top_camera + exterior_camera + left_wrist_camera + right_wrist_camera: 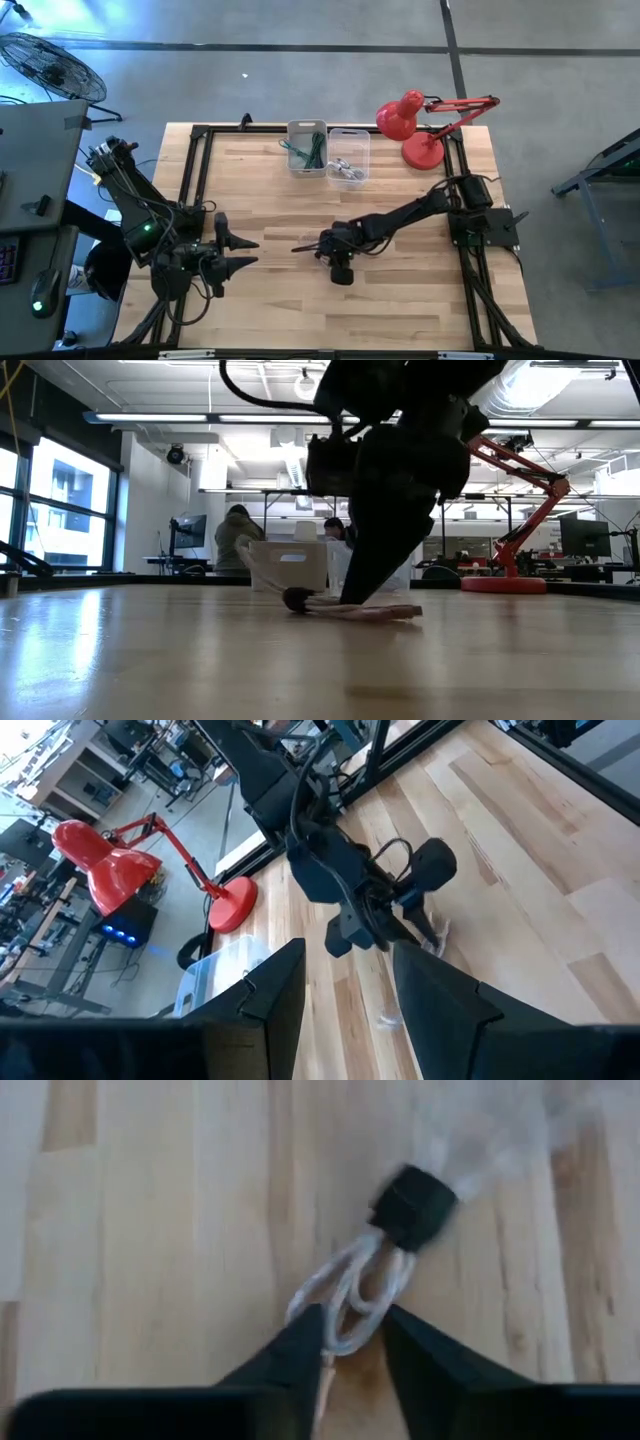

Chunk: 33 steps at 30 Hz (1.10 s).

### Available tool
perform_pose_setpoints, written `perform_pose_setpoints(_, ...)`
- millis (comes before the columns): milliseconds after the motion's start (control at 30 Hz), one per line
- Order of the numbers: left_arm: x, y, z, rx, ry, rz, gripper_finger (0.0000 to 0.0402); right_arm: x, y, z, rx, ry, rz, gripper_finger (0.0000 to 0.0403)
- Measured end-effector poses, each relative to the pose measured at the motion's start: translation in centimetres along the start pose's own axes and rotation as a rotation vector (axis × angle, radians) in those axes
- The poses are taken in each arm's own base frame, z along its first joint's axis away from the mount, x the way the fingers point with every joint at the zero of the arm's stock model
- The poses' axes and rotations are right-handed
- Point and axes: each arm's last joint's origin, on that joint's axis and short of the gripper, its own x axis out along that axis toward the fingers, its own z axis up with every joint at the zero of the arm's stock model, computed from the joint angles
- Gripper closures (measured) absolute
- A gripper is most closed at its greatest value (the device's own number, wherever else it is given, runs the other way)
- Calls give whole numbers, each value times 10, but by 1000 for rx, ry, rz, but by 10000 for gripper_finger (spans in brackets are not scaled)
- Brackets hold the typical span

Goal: Pick & Place USB Port
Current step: Put the orange patterned charger cable into the gray bin

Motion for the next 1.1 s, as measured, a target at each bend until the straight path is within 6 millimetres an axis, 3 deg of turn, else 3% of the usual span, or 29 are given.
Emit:
perform_pose_setpoints(133, 0, 0, 0, -6, 2, -1, 253, 2, -3, 0, -24, 6, -9, 389)
perform_pose_setpoints(500, 0, 0, -1, -60, 8, 0, 253, 0, -1, 0, -87, -30, -122, 399)
perform_pose_setpoints(633, 0, 0, -4, -66, 23, 12, 253, -10, 3, -4, -109, -13, -190, 400)
perform_pose_setpoints(867, 8, -10, -22, -101, 54, 132, 253, -55, 29, 1, -158, -128, -253, 401)
perform_pose_setpoints(1100, 14, -17, -37, -158, 53, 238, 253, -123, 73, 1, -301, -389, -342, 402)
